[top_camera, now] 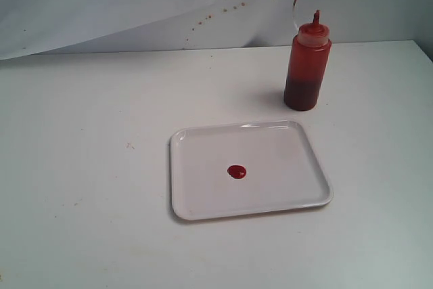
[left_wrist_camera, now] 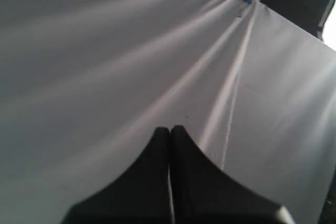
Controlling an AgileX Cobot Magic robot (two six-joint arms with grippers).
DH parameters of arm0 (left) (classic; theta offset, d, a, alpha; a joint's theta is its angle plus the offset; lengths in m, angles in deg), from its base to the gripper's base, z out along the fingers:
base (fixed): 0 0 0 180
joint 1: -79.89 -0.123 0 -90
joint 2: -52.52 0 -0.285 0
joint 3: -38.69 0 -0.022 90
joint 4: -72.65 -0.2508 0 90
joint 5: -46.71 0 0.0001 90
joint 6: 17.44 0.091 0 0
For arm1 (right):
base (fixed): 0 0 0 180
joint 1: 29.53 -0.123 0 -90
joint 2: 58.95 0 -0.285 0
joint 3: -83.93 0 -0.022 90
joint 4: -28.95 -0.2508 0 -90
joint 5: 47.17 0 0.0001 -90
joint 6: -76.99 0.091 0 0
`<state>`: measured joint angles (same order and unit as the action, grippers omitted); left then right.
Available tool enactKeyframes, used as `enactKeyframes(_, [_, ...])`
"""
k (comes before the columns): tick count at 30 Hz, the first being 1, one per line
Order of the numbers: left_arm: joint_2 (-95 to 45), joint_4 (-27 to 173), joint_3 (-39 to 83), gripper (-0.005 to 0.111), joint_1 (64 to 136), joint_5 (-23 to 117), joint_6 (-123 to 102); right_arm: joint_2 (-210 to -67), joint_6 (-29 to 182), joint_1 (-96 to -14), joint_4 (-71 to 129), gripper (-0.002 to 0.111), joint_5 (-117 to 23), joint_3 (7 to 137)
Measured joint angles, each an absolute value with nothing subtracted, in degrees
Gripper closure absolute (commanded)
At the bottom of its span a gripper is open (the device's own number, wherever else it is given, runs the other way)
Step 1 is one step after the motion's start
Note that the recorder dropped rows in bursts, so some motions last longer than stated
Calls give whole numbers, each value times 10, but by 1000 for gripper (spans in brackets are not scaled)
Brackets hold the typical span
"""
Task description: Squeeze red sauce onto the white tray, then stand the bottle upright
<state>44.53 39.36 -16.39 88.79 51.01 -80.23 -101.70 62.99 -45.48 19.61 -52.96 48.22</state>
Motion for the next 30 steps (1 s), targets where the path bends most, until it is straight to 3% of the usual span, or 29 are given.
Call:
enactKeyframes(4, [447,416,-169,107,834,498,-821,-1017,630,-455,196,108,-530,482])
enactKeyframes(10, [447,423,-181,107,834,480,-794,-1017,630,-455,196,108,-530,482])
enactKeyframes(20, [446,758,-322,107,832,552,-252,-1017,630,-455,196,108,-530,482])
enactKeyframes(30, [446,752,-382,107,832,644,-188,-1017,630,-455,196,108,-529,482])
